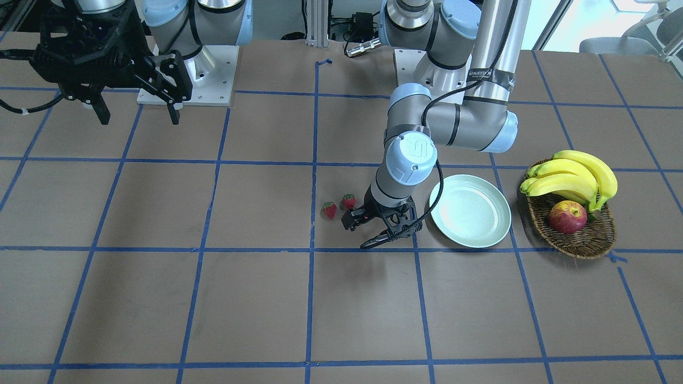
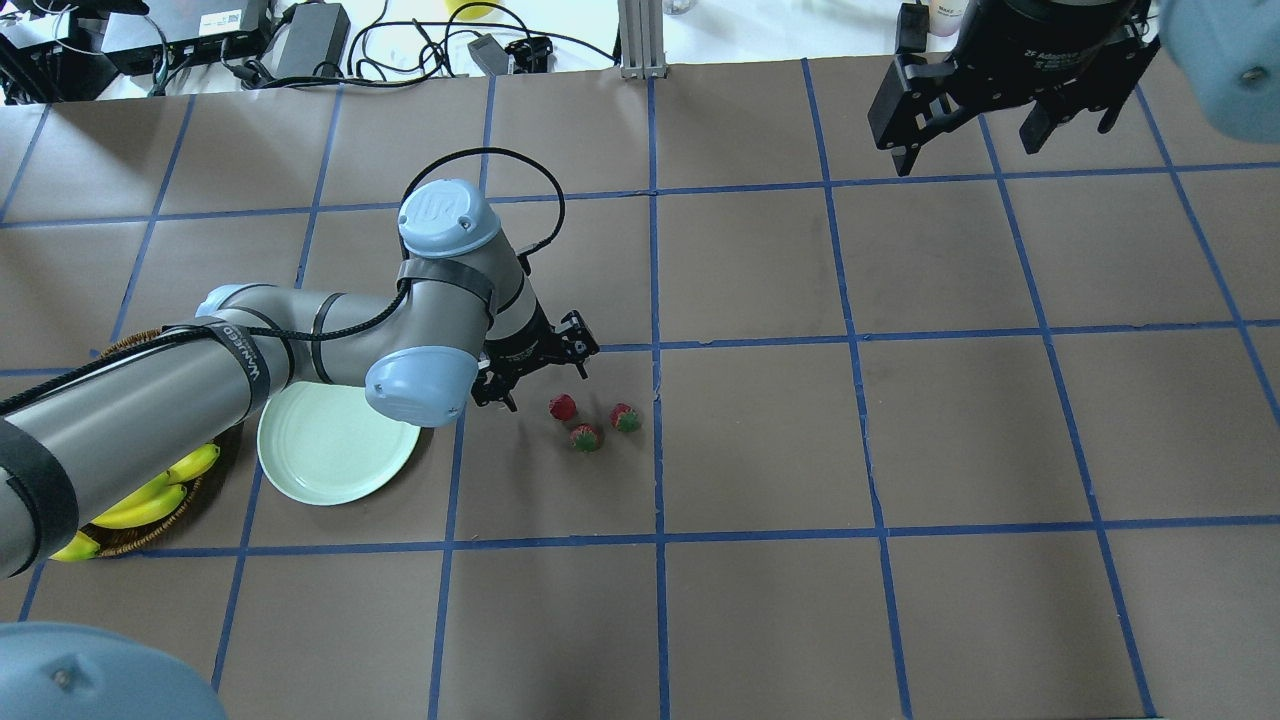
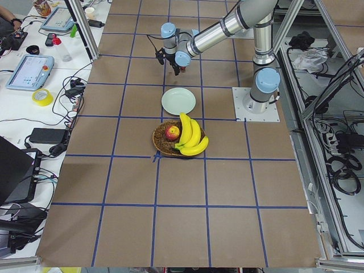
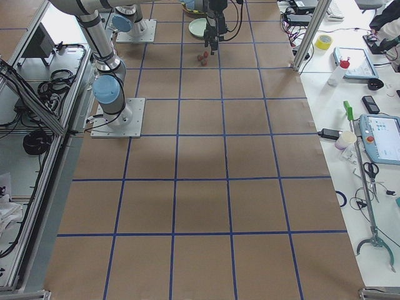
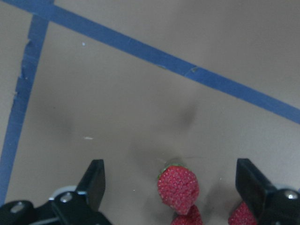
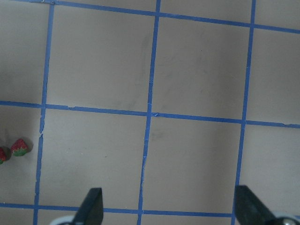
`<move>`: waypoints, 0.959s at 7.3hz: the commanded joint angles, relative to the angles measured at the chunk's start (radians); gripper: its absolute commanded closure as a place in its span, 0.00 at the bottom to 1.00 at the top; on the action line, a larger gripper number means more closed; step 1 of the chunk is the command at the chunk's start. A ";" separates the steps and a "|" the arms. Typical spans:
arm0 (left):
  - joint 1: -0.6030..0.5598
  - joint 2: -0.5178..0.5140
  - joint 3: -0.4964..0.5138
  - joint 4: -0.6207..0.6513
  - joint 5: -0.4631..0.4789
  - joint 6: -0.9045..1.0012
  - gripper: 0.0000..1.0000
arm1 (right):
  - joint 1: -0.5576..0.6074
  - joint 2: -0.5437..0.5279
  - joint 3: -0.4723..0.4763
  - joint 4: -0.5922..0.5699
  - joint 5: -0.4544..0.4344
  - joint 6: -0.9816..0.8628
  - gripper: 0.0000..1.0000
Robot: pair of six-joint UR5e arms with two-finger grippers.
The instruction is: Collect all strawberries into plate
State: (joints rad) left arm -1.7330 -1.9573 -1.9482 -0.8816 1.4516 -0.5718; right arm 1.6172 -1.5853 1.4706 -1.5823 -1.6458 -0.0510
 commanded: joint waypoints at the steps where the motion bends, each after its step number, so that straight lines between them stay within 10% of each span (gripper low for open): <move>1: 0.000 -0.008 0.000 0.003 -0.008 -0.002 0.37 | -0.002 0.007 -0.013 0.025 0.003 0.101 0.00; 4: 0.000 -0.012 -0.002 -0.003 -0.031 0.001 0.63 | 0.001 0.007 -0.068 0.013 0.092 0.125 0.00; 5: 0.000 -0.012 -0.002 0.000 -0.031 0.001 0.93 | -0.002 0.011 -0.070 0.016 0.090 0.123 0.00; 7: 0.001 -0.008 0.005 0.000 -0.027 0.021 1.00 | -0.005 0.013 -0.087 -0.011 0.110 0.123 0.00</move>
State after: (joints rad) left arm -1.7326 -1.9672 -1.9476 -0.8837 1.4231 -0.5620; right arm 1.6148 -1.5734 1.3910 -1.5769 -1.5430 0.0697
